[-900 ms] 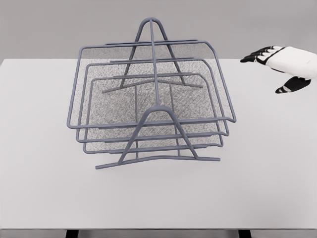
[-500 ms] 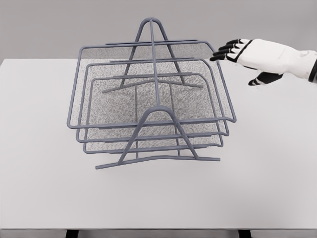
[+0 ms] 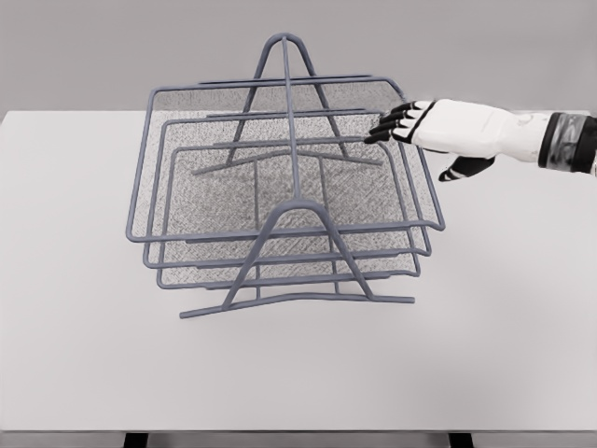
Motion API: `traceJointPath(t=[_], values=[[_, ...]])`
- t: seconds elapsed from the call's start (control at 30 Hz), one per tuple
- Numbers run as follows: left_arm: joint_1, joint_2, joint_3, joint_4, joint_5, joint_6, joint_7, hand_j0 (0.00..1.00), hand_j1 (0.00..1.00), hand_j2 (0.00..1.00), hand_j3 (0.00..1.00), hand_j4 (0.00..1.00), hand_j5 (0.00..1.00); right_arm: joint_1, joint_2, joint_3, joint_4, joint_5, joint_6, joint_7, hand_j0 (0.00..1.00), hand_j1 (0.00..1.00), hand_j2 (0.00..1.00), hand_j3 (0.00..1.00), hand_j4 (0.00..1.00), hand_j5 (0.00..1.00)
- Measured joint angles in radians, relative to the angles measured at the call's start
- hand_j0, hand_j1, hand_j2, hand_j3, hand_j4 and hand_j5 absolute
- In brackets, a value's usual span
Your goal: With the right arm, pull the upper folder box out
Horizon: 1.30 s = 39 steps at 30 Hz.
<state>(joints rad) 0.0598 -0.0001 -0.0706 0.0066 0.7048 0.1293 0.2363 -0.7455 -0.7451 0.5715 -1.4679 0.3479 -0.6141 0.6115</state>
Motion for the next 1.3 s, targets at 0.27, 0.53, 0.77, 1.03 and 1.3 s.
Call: traceJointPath(t=[0.27, 0.53, 0.77, 1.03, 1.3], values=[[0.006, 0.0, 0.001, 0.002, 0.0, 0.001, -0.001, 1.0, 1.0, 1.0, 1.0, 1.0, 1.0, 0.037, -0.034, 0.0, -0.001, -0.029, 0.017, -0.006, 1.0, 1.0, 1.0, 1.0, 1.0, 1.0], [0.008, 0.0, -0.001, 0.003, 0.0, 0.001, -0.002, 1.0, 1.0, 1.0, 1.0, 1.0, 1.0, 0.037, -0.093, -0.011, -0.003, -0.033, 0.008, -0.003, 1.0, 1.0, 1.0, 1.0, 1.0, 1.0], [0.014, 0.0, -0.001, 0.003, -0.001, 0.002, -0.002, 1.0, 1.0, 1.0, 1.0, 1.0, 1.0, 0.072, -0.17, -0.032, 0.006, -0.069, 0.013, -0.006, 1.0, 1.0, 1.0, 1.0, 1.0, 1.0], [0.021, 0.0, -0.001, 0.003, -0.002, 0.003, -0.002, 1.0, 1.0, 1.0, 1.0, 1.0, 1.0, 0.127, -0.25, -0.103, 0.052, -0.122, 0.022, -0.006, 1.0, 1.0, 1.0, 1.0, 1.0, 1.0], [0.023, 0.0, -0.001, 0.004, -0.002, 0.003, -0.003, 1.0, 1.0, 1.0, 1.0, 1.0, 1.0, 0.143, -0.298, -0.153, 0.152, -0.17, 0.028, -0.004, 1.0, 1.0, 1.0, 1.0, 1.0, 1.0]])
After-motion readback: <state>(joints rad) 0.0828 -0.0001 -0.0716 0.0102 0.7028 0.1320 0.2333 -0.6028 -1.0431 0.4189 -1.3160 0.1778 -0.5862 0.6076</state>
